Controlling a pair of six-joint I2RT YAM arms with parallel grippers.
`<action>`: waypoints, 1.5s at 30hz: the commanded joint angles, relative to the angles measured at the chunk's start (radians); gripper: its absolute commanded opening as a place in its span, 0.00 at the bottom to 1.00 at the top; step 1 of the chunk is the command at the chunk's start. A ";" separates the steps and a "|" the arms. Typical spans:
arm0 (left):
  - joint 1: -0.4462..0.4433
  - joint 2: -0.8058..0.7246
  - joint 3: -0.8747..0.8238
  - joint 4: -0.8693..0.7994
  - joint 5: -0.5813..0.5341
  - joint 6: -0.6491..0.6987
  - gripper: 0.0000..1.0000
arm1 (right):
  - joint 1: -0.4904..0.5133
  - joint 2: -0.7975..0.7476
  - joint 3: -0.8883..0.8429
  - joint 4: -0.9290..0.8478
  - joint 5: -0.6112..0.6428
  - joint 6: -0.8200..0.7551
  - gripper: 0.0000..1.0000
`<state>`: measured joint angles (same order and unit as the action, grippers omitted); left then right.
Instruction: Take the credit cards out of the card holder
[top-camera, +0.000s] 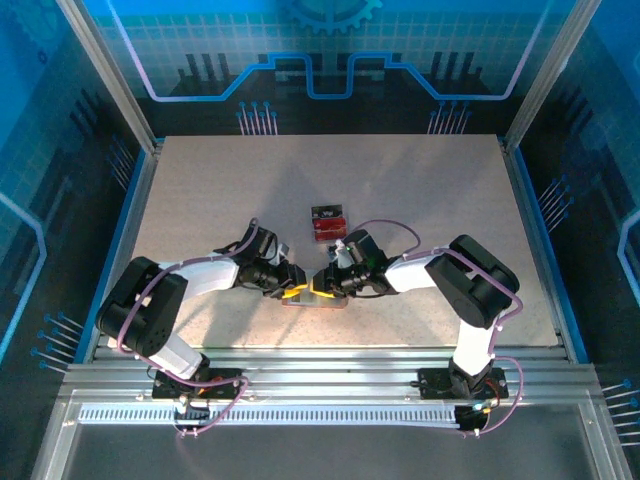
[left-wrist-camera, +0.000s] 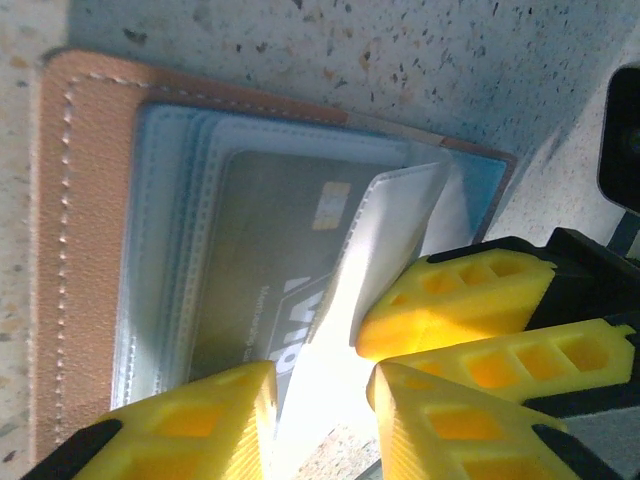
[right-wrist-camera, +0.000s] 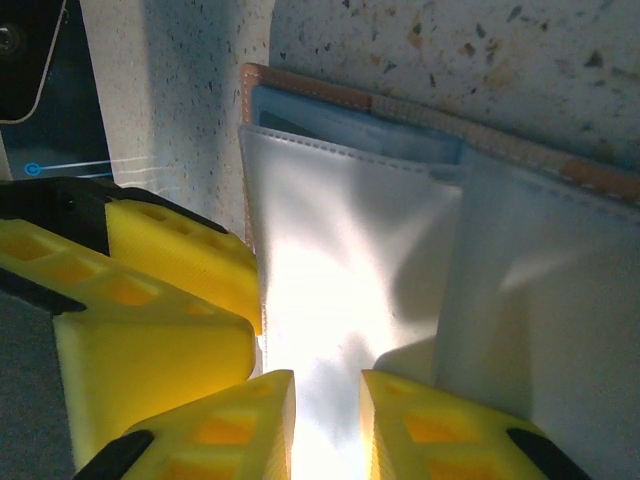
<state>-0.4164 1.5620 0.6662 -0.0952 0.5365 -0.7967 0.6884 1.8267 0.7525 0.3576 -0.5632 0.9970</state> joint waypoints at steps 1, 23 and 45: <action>-0.009 0.010 0.021 0.013 0.019 -0.022 0.30 | -0.013 -0.048 -0.028 0.016 -0.008 0.019 0.24; -0.116 0.087 0.185 0.006 0.026 -0.031 0.41 | -0.104 -0.431 0.016 -0.640 0.264 -0.227 0.32; -0.142 0.060 0.152 0.067 -0.009 -0.078 0.54 | -0.040 -0.257 0.164 -0.746 0.323 -0.269 0.50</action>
<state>-0.5629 1.7020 0.8356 -0.0055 0.5186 -0.8890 0.6270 1.5326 0.8688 -0.3672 -0.2619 0.7383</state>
